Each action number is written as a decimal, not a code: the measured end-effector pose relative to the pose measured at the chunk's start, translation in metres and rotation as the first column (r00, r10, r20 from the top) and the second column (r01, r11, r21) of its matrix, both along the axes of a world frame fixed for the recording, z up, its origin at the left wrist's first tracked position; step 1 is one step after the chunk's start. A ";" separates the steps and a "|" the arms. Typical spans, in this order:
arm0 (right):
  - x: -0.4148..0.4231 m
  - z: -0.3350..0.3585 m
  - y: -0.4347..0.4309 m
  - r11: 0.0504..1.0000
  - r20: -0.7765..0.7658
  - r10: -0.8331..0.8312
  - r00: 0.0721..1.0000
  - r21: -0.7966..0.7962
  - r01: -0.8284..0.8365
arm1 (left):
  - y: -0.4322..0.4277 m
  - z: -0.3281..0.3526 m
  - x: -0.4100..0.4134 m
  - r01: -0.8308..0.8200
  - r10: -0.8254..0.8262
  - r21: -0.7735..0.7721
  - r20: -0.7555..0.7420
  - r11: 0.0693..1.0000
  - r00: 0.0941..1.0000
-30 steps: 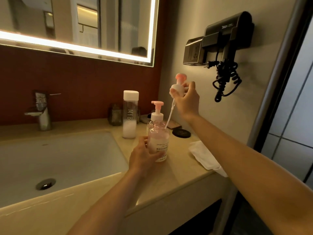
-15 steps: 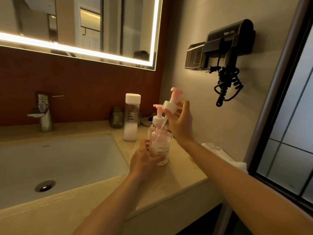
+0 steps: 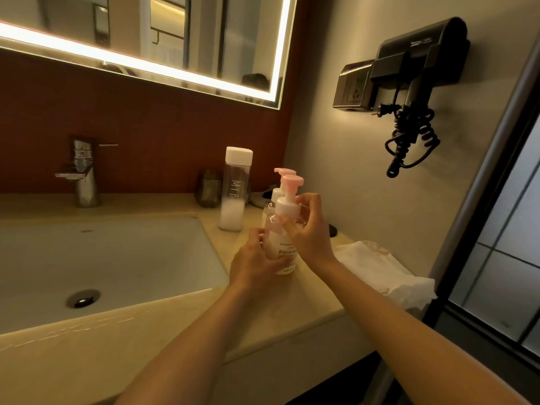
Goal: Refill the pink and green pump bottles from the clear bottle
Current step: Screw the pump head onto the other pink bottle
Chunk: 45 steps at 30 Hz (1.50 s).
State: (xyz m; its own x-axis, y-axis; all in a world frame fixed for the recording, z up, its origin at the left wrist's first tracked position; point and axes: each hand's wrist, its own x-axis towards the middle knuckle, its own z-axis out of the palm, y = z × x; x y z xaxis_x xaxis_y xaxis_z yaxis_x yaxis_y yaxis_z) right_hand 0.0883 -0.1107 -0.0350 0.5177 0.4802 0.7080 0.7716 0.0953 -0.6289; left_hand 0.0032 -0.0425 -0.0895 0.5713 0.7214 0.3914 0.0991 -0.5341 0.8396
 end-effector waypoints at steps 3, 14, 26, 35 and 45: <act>-0.005 0.005 0.003 0.998 -0.116 -0.017 0.993 0.056 0.023 | 0.000 -0.001 0.000 -0.003 0.003 0.000 0.014 1.000 1.000; -0.010 -0.006 0.004 0.994 0.018 -0.110 0.994 -0.001 0.110 | 0.000 -0.001 -0.001 -0.024 0.024 0.042 0.007 0.999 1.000; -0.001 0.002 0.009 0.985 0.017 -0.102 0.995 -0.138 0.103 | -0.005 0.000 -0.001 -0.002 0.006 0.106 -0.030 0.994 1.000; 0.000 0.015 0.004 0.947 0.061 -0.301 0.952 -0.094 0.306 | -0.005 0.002 -0.002 0.018 -0.016 0.095 -0.026 0.995 1.000; -0.008 -0.003 -0.003 0.952 0.140 -0.306 0.942 0.062 0.300 | -0.004 -0.001 0.001 0.034 -0.032 0.097 -0.026 0.995 0.999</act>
